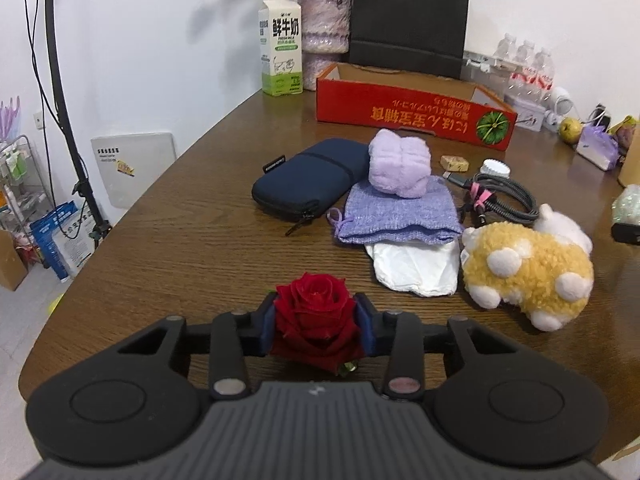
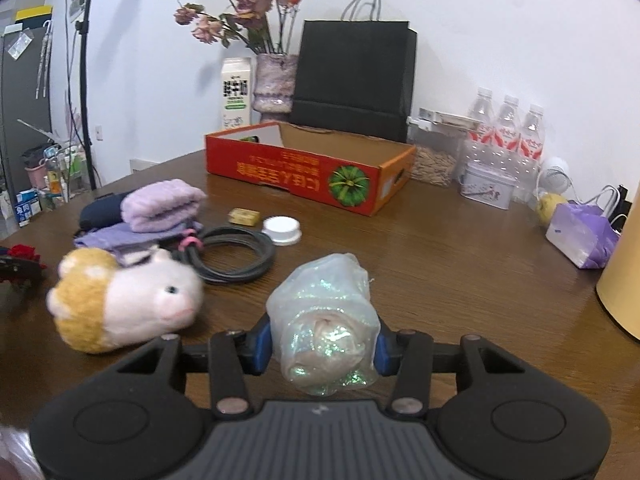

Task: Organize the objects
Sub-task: 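Carry the rose and the wrapped ball with both grippers over the cardboard box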

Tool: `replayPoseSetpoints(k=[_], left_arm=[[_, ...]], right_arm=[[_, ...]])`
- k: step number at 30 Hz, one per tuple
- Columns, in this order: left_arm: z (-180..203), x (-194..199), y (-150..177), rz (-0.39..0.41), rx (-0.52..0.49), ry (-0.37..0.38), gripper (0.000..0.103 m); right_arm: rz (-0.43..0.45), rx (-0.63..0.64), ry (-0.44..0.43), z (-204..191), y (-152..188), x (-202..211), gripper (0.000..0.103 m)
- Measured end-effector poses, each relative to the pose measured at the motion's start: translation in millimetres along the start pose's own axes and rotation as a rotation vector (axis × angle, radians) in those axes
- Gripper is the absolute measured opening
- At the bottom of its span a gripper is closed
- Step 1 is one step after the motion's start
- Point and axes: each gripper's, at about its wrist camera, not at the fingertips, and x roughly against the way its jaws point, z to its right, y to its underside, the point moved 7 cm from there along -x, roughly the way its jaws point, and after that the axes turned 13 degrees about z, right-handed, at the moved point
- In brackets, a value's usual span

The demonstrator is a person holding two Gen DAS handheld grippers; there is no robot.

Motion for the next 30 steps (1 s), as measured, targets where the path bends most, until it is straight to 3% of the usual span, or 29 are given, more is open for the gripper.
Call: replayPoseSetpoints(k=[18, 30], left_arm=[[12, 3, -28, 0.075, -0.033, 0.153, 0.039], [34, -12, -58, 0.121, -0.036, 0.218, 0.039]], right_arm=[[0.060, -0.036, 0.002, -81, -29, 13, 0.046], [0.071, -0.048, -0.025, -115, -45, -7, 0.046]])
